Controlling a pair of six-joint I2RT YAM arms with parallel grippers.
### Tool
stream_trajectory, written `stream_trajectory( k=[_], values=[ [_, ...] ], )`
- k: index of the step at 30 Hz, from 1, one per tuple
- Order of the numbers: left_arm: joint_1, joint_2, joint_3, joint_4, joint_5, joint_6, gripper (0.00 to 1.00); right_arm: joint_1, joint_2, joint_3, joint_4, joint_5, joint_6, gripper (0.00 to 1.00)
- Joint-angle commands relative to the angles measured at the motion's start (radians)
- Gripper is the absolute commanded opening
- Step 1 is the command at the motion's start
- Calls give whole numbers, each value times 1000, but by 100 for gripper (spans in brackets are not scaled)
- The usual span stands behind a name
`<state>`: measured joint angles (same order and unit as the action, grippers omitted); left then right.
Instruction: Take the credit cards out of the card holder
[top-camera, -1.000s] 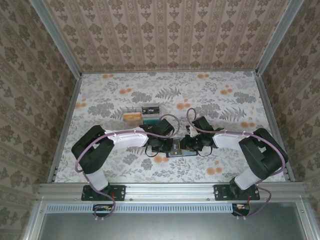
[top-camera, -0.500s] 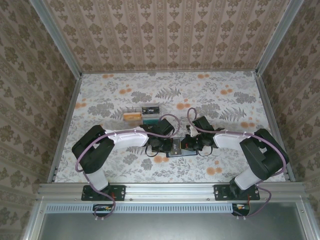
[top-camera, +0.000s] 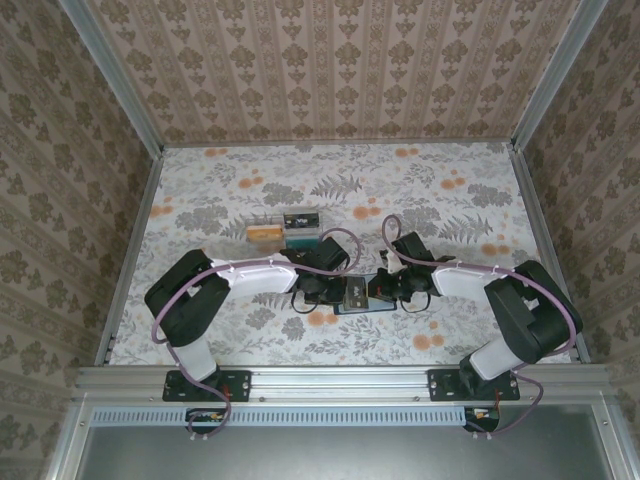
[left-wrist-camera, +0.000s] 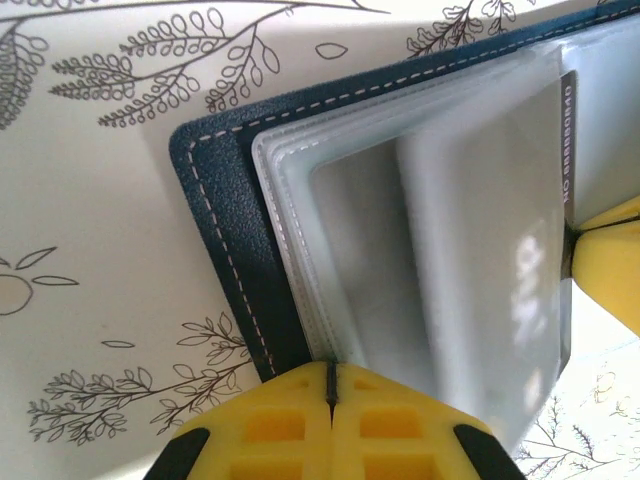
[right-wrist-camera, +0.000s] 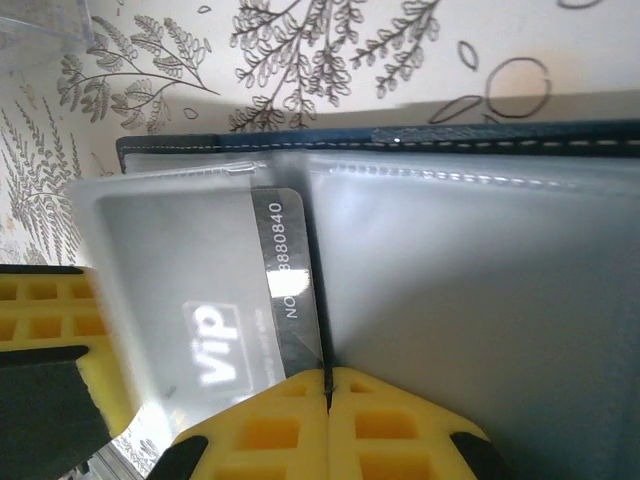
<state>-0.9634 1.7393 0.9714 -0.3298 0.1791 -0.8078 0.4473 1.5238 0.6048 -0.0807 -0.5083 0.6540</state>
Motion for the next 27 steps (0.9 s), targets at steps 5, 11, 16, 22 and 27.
stream_trajectory(
  k=[5, 11, 16, 22, 27],
  values=[
    [-1, 44, 1, -64, -5, 2, 0, -8, -25, -14, -31, 1, -16, 0],
    [-2, 45, 3, -65, -4, 4, 0, -8, -44, -11, -31, -2, -16, 0],
    [0, 45, 5, -66, -2, 6, 0, -7, -39, -19, 8, -32, -6, 26],
    [-2, 46, 7, -63, 2, 7, 0, -7, 8, -14, 56, -57, 6, 29],
    [-1, 50, 5, -60, 6, 10, 0, -7, 39, -6, 72, -66, 7, 27]
  ],
)
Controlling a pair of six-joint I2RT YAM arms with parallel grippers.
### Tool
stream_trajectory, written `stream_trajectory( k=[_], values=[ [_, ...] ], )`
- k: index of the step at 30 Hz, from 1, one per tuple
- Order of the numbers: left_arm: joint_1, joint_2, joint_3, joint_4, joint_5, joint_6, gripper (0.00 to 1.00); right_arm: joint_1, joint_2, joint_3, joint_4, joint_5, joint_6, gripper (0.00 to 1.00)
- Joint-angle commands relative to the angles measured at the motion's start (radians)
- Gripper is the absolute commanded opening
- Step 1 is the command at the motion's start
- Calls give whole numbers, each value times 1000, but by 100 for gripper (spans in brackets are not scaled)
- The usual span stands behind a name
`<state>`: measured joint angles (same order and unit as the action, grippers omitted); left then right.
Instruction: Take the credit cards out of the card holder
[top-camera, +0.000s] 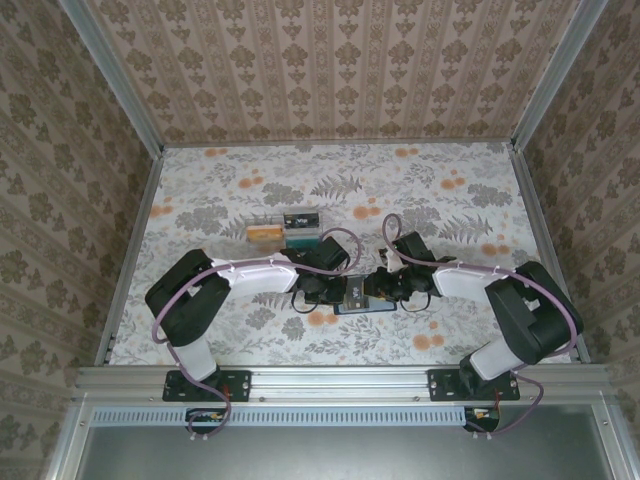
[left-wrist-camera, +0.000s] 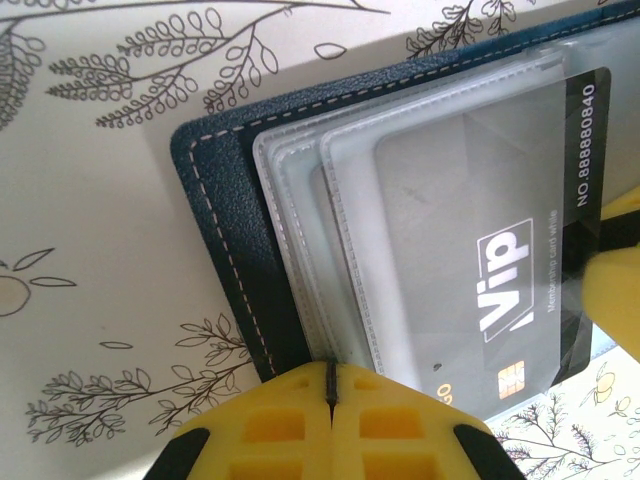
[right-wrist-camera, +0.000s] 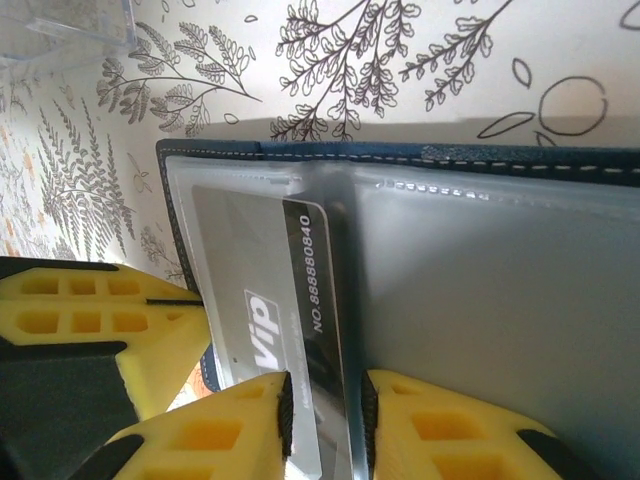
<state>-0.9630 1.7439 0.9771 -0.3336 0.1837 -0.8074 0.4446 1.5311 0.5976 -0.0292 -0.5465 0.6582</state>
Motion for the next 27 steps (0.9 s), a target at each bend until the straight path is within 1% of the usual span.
stream_trajectory(
  k=[1, 3, 6, 8, 14, 27],
  values=[
    [-1, 46, 0, -56, 3, 8, 0, -4, 34, 1, 20, -28, 3, 26],
    [-2, 46, 1, -55, 3, 8, 0, -4, 40, 2, 20, -28, 0, 25],
    [-2, 48, 3, -53, 5, 10, 0, -3, 47, 2, 17, -27, -3, 17],
    [-2, 48, 3, -55, 4, 10, 0, -4, 45, 0, 12, -21, -5, 10],
    [-1, 46, -7, -56, 2, 12, 0, -15, 16, -2, -44, 9, -34, 1],
    [4, 42, -12, -53, 4, 15, 0, -73, -77, -34, -136, 37, -51, 0]
  ],
)
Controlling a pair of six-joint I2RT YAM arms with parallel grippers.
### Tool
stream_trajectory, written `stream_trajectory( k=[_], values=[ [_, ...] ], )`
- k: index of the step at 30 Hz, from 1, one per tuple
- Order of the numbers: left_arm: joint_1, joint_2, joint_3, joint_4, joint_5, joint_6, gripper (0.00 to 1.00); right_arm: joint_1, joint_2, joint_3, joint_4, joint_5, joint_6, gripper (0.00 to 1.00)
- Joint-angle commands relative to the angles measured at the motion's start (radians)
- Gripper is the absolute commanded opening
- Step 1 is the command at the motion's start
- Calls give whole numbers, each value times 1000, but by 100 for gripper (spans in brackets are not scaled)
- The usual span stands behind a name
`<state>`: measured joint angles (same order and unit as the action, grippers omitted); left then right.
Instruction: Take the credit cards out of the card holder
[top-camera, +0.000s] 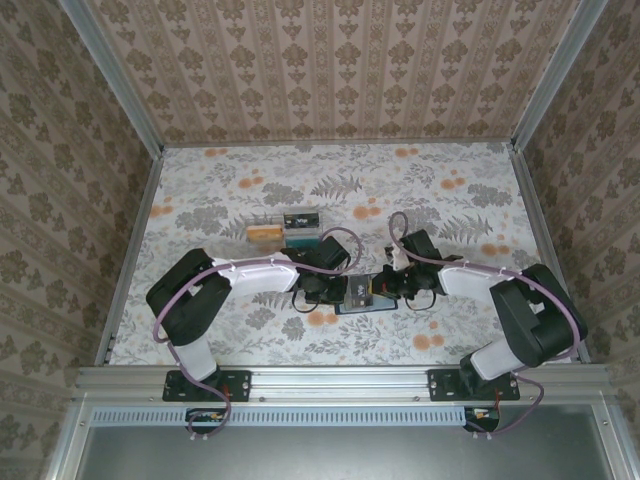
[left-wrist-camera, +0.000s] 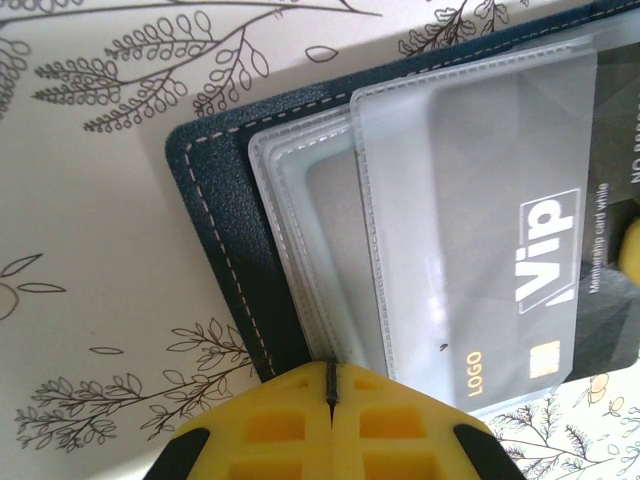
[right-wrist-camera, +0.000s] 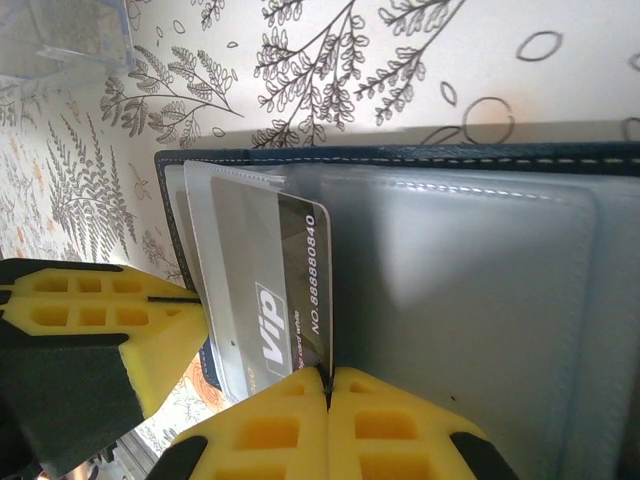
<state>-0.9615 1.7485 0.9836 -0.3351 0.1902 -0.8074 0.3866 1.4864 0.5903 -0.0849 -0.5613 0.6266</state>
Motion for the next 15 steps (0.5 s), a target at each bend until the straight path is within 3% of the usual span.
stream_trajectory(
  k=[1, 15],
  values=[
    [2, 36, -18, -51, -2, 16, 0, -20, -45, -30, -93, 58, -22, 0],
    [14, 22, -16, -42, 4, 31, 0, -90, -259, -53, -270, 101, -54, 0]
  ],
)
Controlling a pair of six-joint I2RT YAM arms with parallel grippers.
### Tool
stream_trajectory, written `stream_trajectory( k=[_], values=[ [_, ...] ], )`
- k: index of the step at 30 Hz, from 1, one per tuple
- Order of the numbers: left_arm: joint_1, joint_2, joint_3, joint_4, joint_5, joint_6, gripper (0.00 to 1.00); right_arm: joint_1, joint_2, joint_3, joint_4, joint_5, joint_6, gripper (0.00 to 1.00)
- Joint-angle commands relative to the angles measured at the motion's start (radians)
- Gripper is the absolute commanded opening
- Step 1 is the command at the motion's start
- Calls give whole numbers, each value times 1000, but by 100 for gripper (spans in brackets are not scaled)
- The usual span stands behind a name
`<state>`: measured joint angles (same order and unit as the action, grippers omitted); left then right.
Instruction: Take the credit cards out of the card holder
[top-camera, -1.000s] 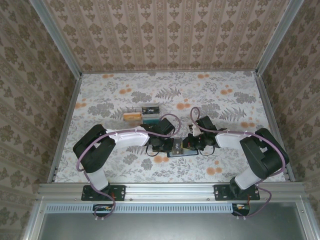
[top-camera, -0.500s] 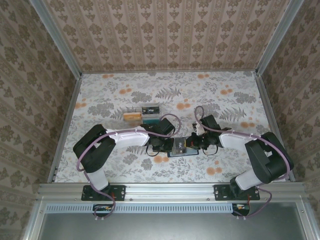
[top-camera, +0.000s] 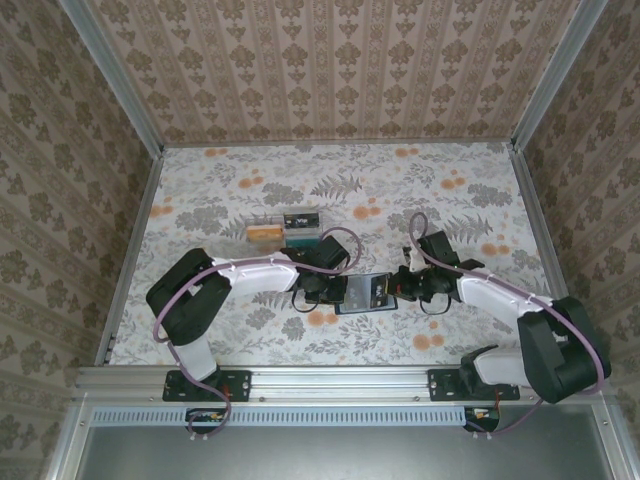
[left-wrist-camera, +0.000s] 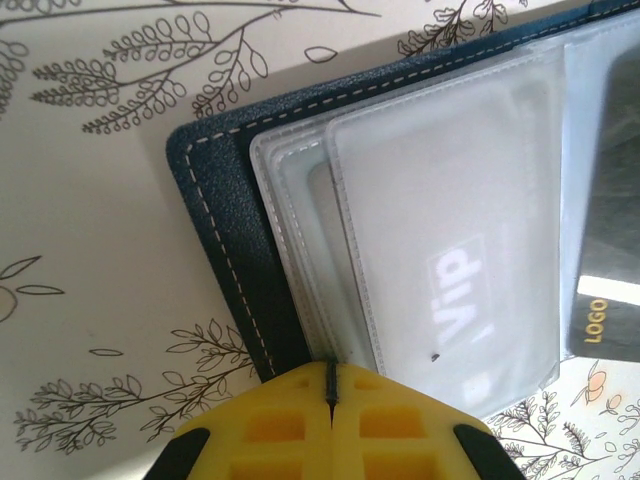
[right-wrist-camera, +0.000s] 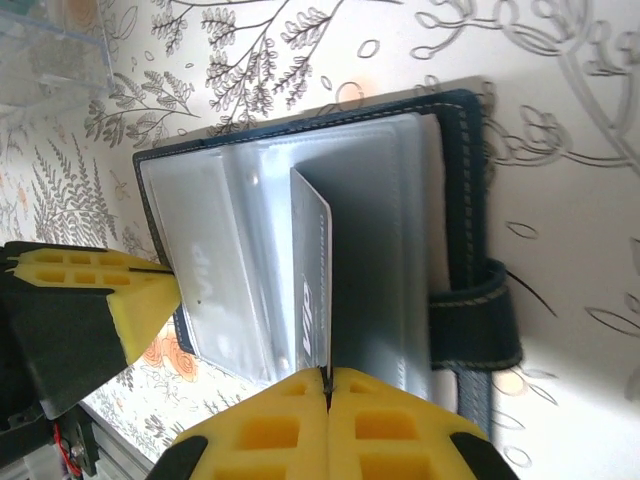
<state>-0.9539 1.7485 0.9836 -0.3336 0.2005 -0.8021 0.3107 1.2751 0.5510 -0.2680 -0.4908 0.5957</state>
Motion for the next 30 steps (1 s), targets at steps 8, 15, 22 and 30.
stream_trajectory(
  k=[8, 15, 22, 30],
  values=[
    [29, -107, -14, 9, 14, -5, 30, -17, -153, 34, -99, -35, -17, 0],
    [99, -321, -142, 307, 118, -112, 44, -16, -254, 79, 41, -132, 13, 0],
    [173, -425, -237, 530, 228, -207, 41, -16, -220, 140, 197, -287, 49, 0],
    [184, -471, -299, 653, 260, -248, 36, -1, -123, 163, 343, -390, 119, 0]
  ],
)
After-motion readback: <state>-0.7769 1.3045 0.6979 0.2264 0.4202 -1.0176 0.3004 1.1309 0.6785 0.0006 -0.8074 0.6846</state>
